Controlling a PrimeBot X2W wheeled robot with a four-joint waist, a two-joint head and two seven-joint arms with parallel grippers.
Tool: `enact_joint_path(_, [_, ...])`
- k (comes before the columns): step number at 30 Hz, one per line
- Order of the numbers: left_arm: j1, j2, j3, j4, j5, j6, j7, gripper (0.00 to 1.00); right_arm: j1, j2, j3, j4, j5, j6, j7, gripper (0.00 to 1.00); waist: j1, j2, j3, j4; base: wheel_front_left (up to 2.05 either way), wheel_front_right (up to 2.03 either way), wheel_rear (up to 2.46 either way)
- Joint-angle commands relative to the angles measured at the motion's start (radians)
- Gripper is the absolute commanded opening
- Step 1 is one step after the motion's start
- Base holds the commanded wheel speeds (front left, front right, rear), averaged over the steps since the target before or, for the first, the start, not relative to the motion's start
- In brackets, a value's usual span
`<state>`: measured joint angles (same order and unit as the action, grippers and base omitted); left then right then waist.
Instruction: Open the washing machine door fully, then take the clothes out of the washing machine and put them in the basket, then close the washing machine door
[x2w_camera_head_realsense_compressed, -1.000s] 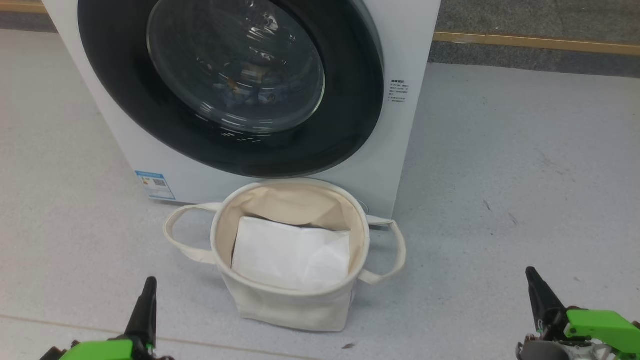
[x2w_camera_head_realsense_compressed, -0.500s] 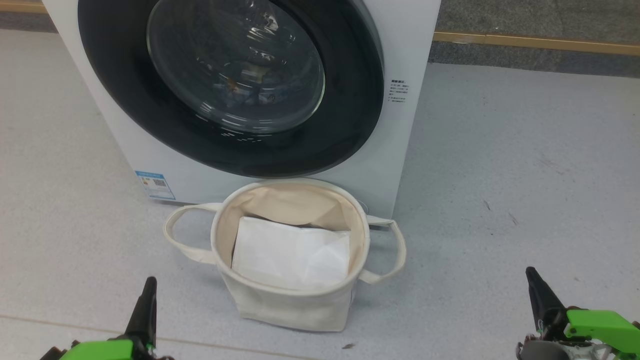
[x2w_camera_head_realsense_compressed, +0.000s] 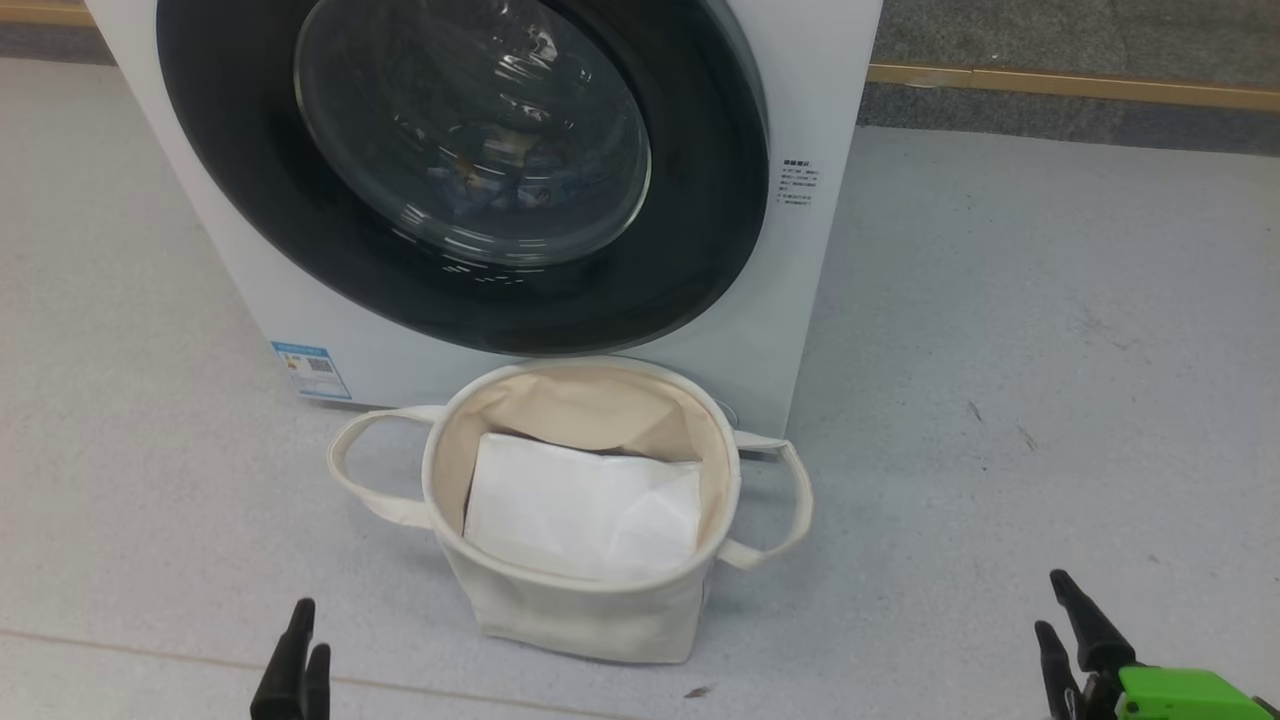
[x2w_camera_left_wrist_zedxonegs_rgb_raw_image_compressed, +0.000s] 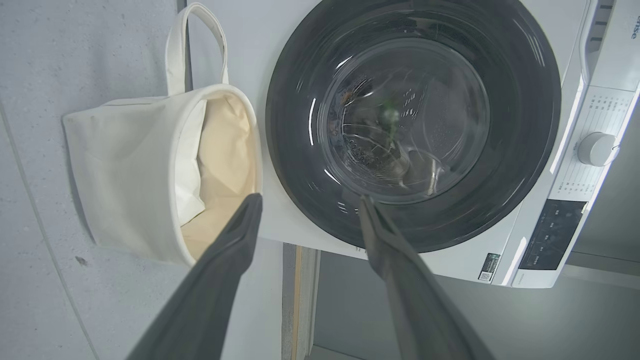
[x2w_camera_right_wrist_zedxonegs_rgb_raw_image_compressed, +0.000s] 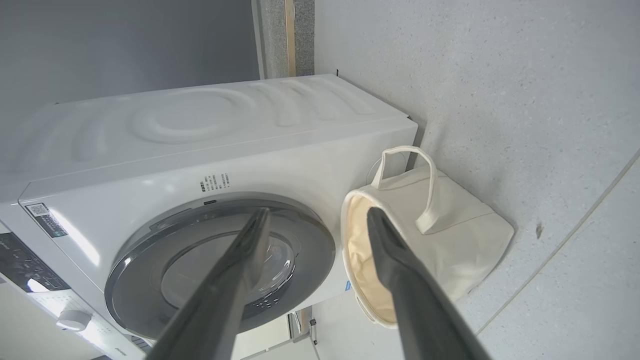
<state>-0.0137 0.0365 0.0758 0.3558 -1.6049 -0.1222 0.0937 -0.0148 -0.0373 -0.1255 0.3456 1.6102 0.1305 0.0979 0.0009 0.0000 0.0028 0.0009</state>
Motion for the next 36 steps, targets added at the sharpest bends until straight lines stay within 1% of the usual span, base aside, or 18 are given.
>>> enact_joint_path(1, [-0.047, 0.005, 0.002, -0.035, 0.006, -0.001, -0.010, 1.00, -0.046, -0.003, 0.005, -0.036, -0.009, 0.000, -0.014, 1.00, 0.0013, 0.0000, -0.001, 0.000, 0.00, 0.00, 0.00])
enact_joint_path(6, [-0.051, 0.005, 0.005, -0.039, 0.012, -0.001, -0.022, 1.00, -0.054, -0.003, 0.008, -0.045, -0.017, 0.000, -0.025, 1.00, -0.0007, 0.0000, 0.000, 0.001, 0.00, 0.00, 0.00])
enact_joint_path(11, [-0.058, 0.006, 0.012, -0.049, 0.034, -0.002, -0.036, 1.00, -0.066, -0.003, 0.011, -0.057, -0.042, 0.000, -0.040, 1.00, -0.0009, 0.0000, 0.001, 0.002, 0.00, 0.00, 0.00])
enact_joint_path(15, [-0.064, 0.006, 0.023, -0.066, 0.073, -0.002, -0.048, 1.00, -0.076, -0.004, 0.012, -0.067, -0.071, 0.000, -0.052, 1.00, -0.0009, 0.0000, 0.002, 0.003, 0.00, 0.00, 0.00])
enact_joint_path(21, [-0.072, 0.006, 0.038, -0.110, 0.172, -0.002, -0.065, 1.00, -0.097, -0.004, 0.019, -0.089, -0.145, 0.000, -0.069, 1.00, -0.0009, 0.0000, 0.003, 0.005, 0.00, 0.00, 0.00])
enact_joint_path(29, [-0.086, 0.007, 0.040, -0.197, 0.344, 0.000, -0.089, 1.00, -0.129, -0.005, 0.037, -0.128, -0.294, 0.000, -0.093, 1.00, -0.0009, 0.0000, 0.004, 0.006, 0.00, 0.00, 0.00])
enact_joint_path(36, [-0.090, 0.008, 0.023, -0.261, 0.472, 0.007, -0.109, 1.00, -0.151, -0.012, 0.073, -0.154, -0.417, 0.000, -0.113, 1.00, -0.0009, 0.0000, 0.002, 0.010, 0.00, 0.00, 0.00])
